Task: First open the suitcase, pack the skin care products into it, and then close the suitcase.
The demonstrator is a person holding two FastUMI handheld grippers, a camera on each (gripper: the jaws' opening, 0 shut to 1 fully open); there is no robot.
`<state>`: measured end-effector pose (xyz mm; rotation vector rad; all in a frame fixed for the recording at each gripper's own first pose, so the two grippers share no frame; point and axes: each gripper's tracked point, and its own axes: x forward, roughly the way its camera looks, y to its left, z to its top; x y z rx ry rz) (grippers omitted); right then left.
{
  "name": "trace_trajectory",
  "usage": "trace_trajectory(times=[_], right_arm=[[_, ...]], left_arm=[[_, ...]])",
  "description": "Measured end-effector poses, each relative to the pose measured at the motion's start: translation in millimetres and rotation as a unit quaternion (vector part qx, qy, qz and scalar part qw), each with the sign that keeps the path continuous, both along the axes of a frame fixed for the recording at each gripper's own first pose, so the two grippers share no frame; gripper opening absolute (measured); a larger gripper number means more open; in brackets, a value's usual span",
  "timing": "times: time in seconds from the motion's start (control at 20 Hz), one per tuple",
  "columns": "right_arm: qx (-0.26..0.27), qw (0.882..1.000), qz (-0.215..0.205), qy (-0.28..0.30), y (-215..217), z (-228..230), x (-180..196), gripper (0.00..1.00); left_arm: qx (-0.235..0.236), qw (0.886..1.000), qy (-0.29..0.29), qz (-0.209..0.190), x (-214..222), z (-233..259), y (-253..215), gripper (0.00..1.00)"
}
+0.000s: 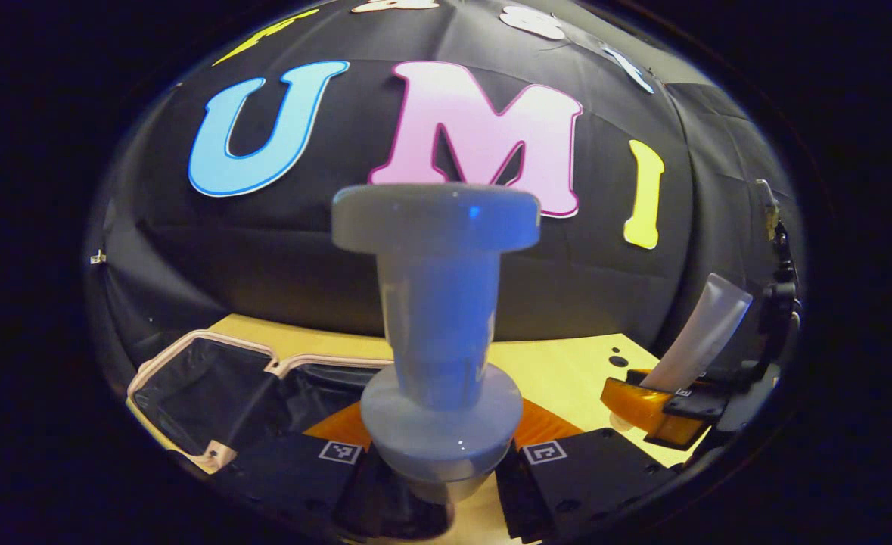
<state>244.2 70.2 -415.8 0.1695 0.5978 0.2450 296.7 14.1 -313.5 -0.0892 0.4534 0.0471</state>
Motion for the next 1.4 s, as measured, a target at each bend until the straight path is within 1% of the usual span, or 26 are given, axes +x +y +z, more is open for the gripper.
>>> trace_trajectory(times=[0.1,0.2,0.3,0.45,0.5,0.55,0.7,0.75,0.8,0.85,0.9,0.95,1.05,1.15,1.2,1.3,1.35,1.4], right_arm=[[0.011,1.000,0.022,-0.004,35.0,11.2,-6.3,0.44],[0.025,0.999,0.038,-0.002,65.3,18.1,-12.3,0.44],[0.035,0.998,0.048,-0.001,88.6,23.5,-17.4,0.44],[0.045,0.997,0.062,0.002,113.5,28.4,-23.3,0.44],[0.048,0.997,0.065,0.004,119.4,28.6,-24.7,0.44],[0.049,0.997,0.067,0.006,122.3,27.7,-26.0,0.44],[0.052,0.996,0.065,0.012,123.0,23.8,-24.0,0.44],[0.055,0.996,0.063,0.016,122.1,23.1,-23.9,0.44],[0.057,0.996,0.062,0.019,121.1,20.8,-23.1,0.44],[0.059,0.996,0.061,0.022,119.3,19.1,-22.5,0.44],[0.060,0.996,0.062,0.025,117.6,17.5,-21.5,0.48],[0.061,0.996,0.062,0.028,117.4,15.9,-22.1,0.43],[0.064,0.995,0.062,0.034,116.5,11.5,-19.6,0.43],[0.069,0.995,0.064,0.044,118.8,7.3,-19.1,0.44],[0.070,0.994,0.065,0.047,120.3,5.5,-18.1,0.44],[0.069,0.994,0.068,0.051,123.7,4.0,-18.7,0.43],[0.067,0.994,0.070,0.052,126.0,2.6,-17.8,0.43],[0.067,0.994,0.073,0.055,129.8,2.6,-17.3,0.43]], left_arm=[[0.004,0.999,0.044,0.011,-11.3,-21.7,40.3,0.62],[-0.012,0.995,0.097,0.018,-21.3,-49.9,69.2,0.62],[-0.026,0.989,0.143,0.017,-26.6,-75.1,86.1,0.62],[-0.023,0.982,0.188,-0.009,-30.7,-95.7,94.4,0.62],[-0.022,0.978,0.206,-0.018,-30.7,-102.3,94.8,0.65],[-0.025,0.974,0.225,-0.029,-30.6,-109.1,93.0,0.62],[-0.019,0.960,0.275,-0.040,-27.3,-132.5,92.4,0.62],[-0.012,0.956,0.290,-0.038,-27.4,-138.5,95.3,0.66],[-0.007,0.953,0.301,-0.039,-26.0,-146.0,96.9,0.63],[-0.003,0.947,0.317,-0.041,-27.4,-152.3,97.5,0.63],[-0.001,0.946,0.322,-0.040,-24.3,-154.2,99.2,0.66],[0.001,0.944,0.328,-0.036,-20.9,-155.9,99.5,0.67],[0.009,0.941,0.339,-0.024,-16.0,-161.2,103.4,0.64],[0.027,0.937,0.348,-0.011,-16.7,-165.5,108.2,0.65],[0.033,0.937,0.347,-0.005,-16.1,-166.4,109.9,0.65],[0.030,0.943,0.333,0.005,-11.5,-165.4,110.7,0.65],[0.026,0.947,0.320,0.010,-8.0,-160.9,108.5,0.67],[0.022,0.952,0.305,0.016,-4.9,-152.9,109.0,0.72]])
